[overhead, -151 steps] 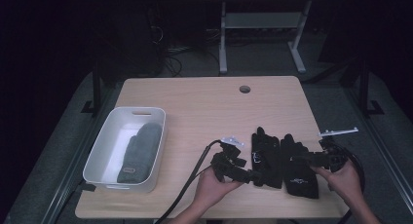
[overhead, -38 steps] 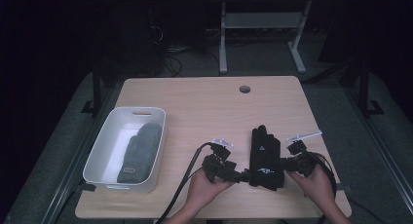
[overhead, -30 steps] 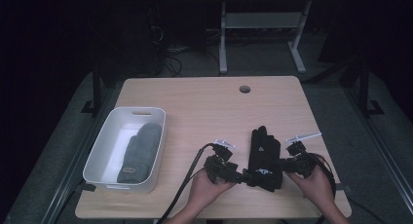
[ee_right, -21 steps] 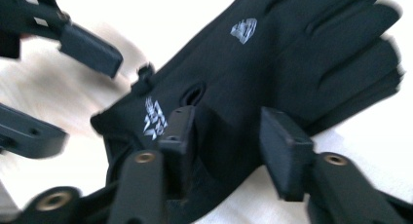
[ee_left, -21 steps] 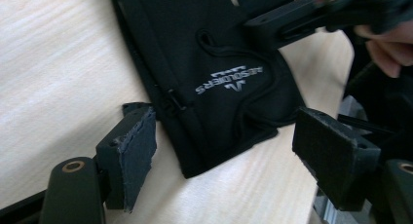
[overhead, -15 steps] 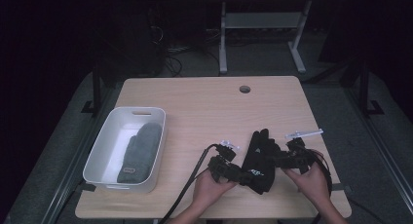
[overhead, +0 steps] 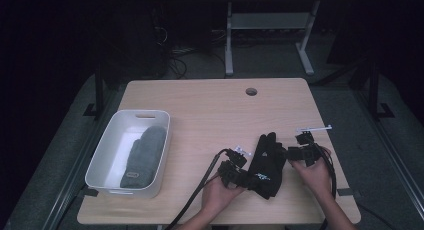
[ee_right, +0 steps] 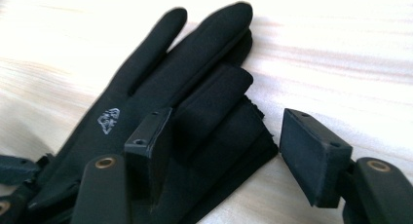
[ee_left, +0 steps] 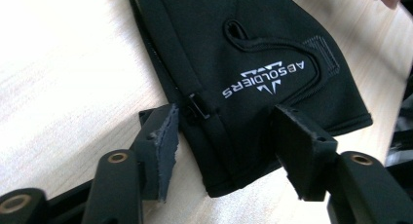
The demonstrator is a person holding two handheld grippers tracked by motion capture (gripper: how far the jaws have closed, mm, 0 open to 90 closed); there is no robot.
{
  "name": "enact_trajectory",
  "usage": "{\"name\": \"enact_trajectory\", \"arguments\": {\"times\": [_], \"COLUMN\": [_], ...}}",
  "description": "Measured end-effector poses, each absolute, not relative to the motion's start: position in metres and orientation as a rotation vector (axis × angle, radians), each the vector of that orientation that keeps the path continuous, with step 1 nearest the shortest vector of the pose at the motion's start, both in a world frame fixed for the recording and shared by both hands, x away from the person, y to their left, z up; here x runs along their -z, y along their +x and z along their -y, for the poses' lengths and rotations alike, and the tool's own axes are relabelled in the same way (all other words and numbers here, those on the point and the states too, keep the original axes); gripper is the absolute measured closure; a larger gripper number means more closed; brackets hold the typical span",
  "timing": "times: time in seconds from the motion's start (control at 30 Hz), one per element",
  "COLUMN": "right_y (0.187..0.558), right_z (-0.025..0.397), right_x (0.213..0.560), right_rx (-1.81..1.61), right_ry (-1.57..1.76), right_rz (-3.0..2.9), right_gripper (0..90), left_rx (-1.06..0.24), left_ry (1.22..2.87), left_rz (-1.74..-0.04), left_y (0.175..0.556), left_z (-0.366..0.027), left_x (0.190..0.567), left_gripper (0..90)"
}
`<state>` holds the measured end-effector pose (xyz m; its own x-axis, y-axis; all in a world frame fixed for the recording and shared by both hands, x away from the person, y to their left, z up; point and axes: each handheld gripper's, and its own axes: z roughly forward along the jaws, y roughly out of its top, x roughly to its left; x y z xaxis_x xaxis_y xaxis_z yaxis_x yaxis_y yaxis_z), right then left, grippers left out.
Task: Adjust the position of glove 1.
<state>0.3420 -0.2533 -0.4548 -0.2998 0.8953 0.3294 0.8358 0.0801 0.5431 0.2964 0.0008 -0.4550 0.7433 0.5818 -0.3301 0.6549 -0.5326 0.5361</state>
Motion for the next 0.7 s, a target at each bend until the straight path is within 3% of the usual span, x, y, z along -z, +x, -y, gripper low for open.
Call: {"name": "enact_trajectory", "arguments": {"times": [0.27, 0.5, 0.7], "right_y": [0.342, 0.342, 0.343], "right_z": [0.25, 0.248, 0.25], "right_x": [0.459, 0.46, 0.459], "right_rx": [-1.004, -1.054, -1.099], "right_ry": [1.798, 1.823, 1.808], "right_rz": [-2.266, -2.275, -2.27], "right_gripper": [42.8, 60.3, 71.8], "left_rx": [0.076, 0.192, 0.309], "left_ry": [2.353, 2.344, 2.277], "left_rz": [-0.875, -0.909, -0.937], "left_y": [0.294, 0.304, 0.312], "left_z": [0.007, 0.008, 0.002], "left_x": [0.453, 0.454, 0.458], "left_gripper": [53.8, 71.3, 78.7]}}
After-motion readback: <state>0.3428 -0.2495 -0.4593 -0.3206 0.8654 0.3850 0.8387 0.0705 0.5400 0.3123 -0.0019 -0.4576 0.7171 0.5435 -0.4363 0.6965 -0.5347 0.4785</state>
